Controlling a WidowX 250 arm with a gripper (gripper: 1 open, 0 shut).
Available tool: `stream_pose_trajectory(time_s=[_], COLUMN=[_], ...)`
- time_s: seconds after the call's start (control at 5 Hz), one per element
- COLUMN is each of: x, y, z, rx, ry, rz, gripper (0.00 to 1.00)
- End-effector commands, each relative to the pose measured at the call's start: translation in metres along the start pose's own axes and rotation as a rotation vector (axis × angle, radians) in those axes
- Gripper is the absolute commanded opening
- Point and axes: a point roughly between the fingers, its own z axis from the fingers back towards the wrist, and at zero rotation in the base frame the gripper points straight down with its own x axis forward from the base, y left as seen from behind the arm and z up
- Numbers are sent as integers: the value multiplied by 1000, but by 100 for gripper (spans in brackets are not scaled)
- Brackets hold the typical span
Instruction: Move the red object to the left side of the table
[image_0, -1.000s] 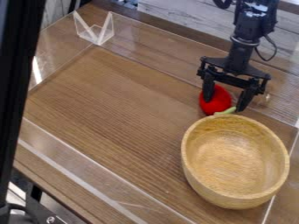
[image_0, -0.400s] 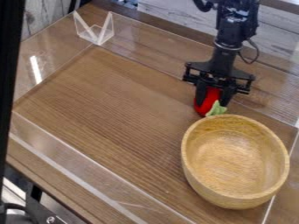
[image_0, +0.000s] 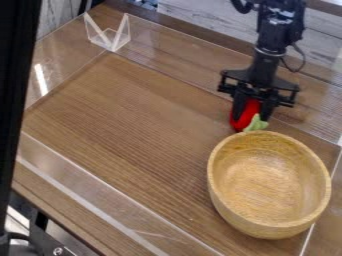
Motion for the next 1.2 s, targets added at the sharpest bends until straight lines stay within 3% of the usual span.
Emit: stream_pose_trajectory(time_s=[0.0, 0.4, 0.6, 1.0], x=[-2, 11, 9, 12], y=[-15, -11, -1, 14], z=[27, 38, 35, 65], rx=[-18, -21, -25, -78], ry=[-45, -54, -53, -101], rz=[-24, -29, 8, 67], gripper=[100, 100, 0, 0])
